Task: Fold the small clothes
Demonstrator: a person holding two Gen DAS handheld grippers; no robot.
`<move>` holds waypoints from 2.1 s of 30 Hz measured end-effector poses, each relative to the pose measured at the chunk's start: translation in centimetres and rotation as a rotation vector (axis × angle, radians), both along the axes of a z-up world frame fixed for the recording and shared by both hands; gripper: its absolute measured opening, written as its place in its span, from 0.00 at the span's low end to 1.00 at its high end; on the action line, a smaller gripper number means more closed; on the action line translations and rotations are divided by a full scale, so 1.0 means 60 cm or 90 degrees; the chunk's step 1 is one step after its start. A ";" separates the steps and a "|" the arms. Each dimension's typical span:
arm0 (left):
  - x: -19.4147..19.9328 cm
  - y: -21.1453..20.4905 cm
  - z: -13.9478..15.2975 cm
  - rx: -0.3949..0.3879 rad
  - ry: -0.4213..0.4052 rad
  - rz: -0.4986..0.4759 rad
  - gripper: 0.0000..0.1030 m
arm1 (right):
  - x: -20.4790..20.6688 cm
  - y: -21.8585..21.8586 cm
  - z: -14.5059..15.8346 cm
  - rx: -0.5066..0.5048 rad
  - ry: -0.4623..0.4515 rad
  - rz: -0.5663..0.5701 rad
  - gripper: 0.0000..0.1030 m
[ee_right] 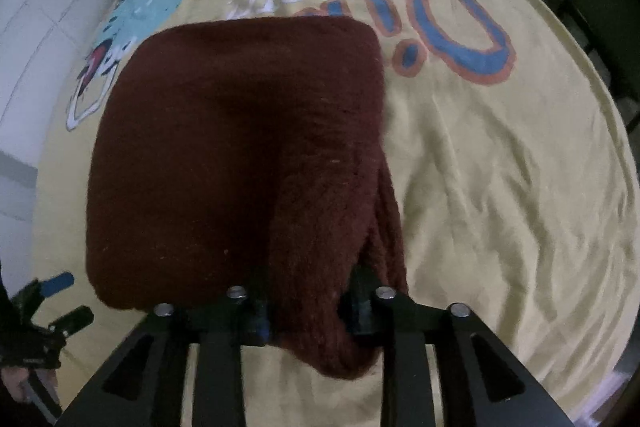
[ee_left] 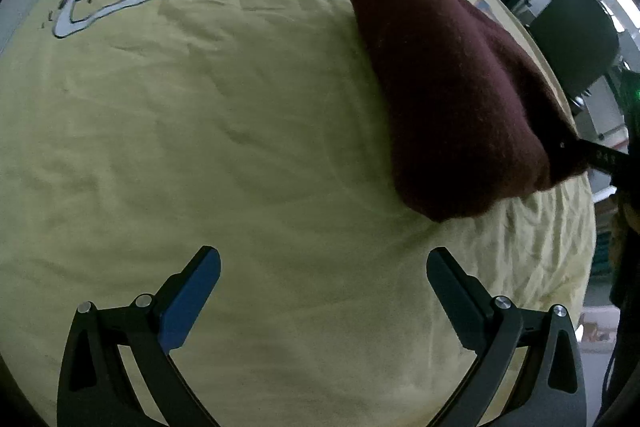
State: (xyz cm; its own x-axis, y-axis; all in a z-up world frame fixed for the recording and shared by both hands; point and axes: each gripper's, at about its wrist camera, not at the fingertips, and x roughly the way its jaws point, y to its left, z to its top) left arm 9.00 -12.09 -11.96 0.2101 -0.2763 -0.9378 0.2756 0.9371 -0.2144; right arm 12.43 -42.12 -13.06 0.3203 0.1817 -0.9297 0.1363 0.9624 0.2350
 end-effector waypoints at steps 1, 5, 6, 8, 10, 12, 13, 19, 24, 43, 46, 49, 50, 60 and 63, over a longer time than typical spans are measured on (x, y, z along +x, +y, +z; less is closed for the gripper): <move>0.005 -0.005 0.001 0.002 -0.001 0.004 0.99 | -0.001 -0.001 -0.001 0.002 0.001 -0.003 0.32; 0.019 -0.007 0.011 0.002 -0.007 0.017 0.99 | 0.000 -0.001 0.007 -0.053 0.007 -0.006 0.77; 0.023 -0.010 0.016 0.002 -0.011 0.020 0.99 | 0.000 -0.002 0.010 -0.071 0.011 -0.010 0.81; 0.033 -0.014 0.024 0.002 -0.019 0.021 0.99 | 0.000 -0.008 0.022 -0.056 0.005 -0.009 0.81; 0.045 -0.021 0.031 0.004 -0.025 0.024 0.99 | -0.002 -0.013 0.030 -0.047 0.004 -0.014 0.81; 0.055 -0.032 0.037 0.004 -0.032 0.022 0.99 | -0.003 -0.016 0.046 -0.054 -0.009 -0.021 0.81; 0.061 -0.032 0.041 0.003 -0.035 0.021 0.99 | -0.003 -0.015 0.054 -0.053 -0.018 -0.023 0.81; 0.119 -0.069 0.071 -0.025 -0.049 0.017 0.99 | 0.030 0.008 0.080 -0.032 -0.044 0.007 1.00; 0.170 -0.125 0.054 -0.043 -0.002 0.002 0.99 | 0.067 0.023 0.044 -0.057 -0.004 0.019 1.00; 0.175 -0.214 -0.066 0.047 0.000 -0.064 0.83 | 0.061 -0.014 -0.076 0.115 0.026 0.004 0.76; 0.178 -0.218 -0.065 0.037 0.009 -0.070 0.73 | 0.061 -0.009 -0.066 0.122 0.022 0.006 0.62; 0.176 -0.221 -0.057 0.028 0.006 -0.079 0.54 | 0.057 -0.003 -0.052 0.115 0.013 0.006 0.50; 0.174 -0.225 -0.050 0.023 0.003 -0.080 0.48 | 0.055 -0.002 -0.046 0.113 0.009 0.004 0.45; 0.155 -0.159 0.074 -0.094 -0.053 -0.092 0.40 | 0.035 0.061 0.112 0.091 -0.094 0.060 0.37; 0.150 -0.119 0.111 -0.097 -0.081 -0.088 0.40 | 0.036 0.103 0.142 0.094 -0.114 0.088 0.37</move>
